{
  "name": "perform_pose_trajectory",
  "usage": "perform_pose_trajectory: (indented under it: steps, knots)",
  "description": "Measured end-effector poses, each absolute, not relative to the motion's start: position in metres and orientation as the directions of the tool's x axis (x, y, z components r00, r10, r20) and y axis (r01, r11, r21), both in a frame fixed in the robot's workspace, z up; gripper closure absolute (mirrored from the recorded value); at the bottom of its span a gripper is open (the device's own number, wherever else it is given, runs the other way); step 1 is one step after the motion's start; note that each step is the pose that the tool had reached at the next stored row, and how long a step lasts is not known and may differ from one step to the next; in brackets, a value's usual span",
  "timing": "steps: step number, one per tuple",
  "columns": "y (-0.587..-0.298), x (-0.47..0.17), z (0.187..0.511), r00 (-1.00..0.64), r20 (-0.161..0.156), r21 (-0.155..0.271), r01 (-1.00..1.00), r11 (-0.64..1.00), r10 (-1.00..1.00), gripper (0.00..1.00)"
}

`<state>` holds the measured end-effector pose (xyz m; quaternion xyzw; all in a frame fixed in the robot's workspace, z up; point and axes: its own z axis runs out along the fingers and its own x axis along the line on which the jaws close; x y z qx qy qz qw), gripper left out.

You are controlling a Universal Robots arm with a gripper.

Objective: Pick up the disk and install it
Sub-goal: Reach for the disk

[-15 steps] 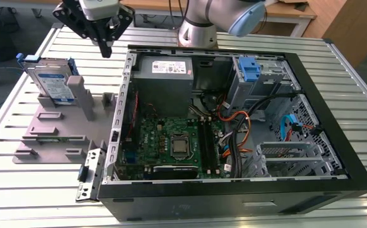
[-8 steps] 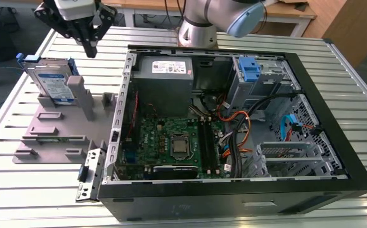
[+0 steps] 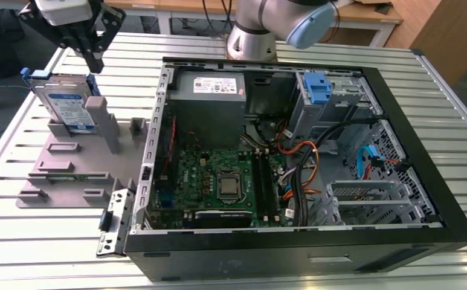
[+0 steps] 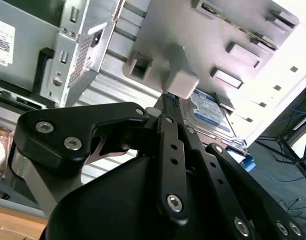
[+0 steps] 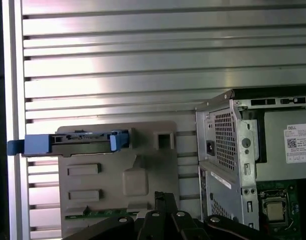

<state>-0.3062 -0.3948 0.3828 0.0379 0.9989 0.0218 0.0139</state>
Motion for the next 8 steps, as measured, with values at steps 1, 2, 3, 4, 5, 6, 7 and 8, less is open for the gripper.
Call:
perform_pose_trajectory:
  steps: [1, 2, 3, 4, 5, 6, 7, 8]
  knots:
    - [-0.395, -0.310, 0.382, -0.997, -0.026, 0.045, 0.075, 0.996, 0.076, 0.89]
    - [-0.394, -0.313, 0.382, -0.997, -0.026, 0.045, 0.075, 0.996, 0.076, 0.89]
    - [-0.394, -0.316, 0.382, -0.997, -0.026, 0.045, 0.075, 0.996, 0.076, 0.89]
    - [-0.394, -0.319, 0.382, -0.997, -0.026, 0.045, 0.075, 0.996, 0.076, 0.89]
    - [-0.394, -0.322, 0.382, -0.997, -0.026, 0.045, 0.075, 0.996, 0.076, 0.89]
    - [-0.394, -0.325, 0.381, -0.997, -0.026, 0.045, 0.075, 0.996, 0.076, 0.89]
    - [-0.394, -0.328, 0.381, -0.997, -0.026, 0.045, 0.075, 0.996, 0.076, 0.89]
    - [-0.393, -0.332, 0.381, -0.997, -0.026, 0.045, 0.075, 0.996, 0.076, 0.89]
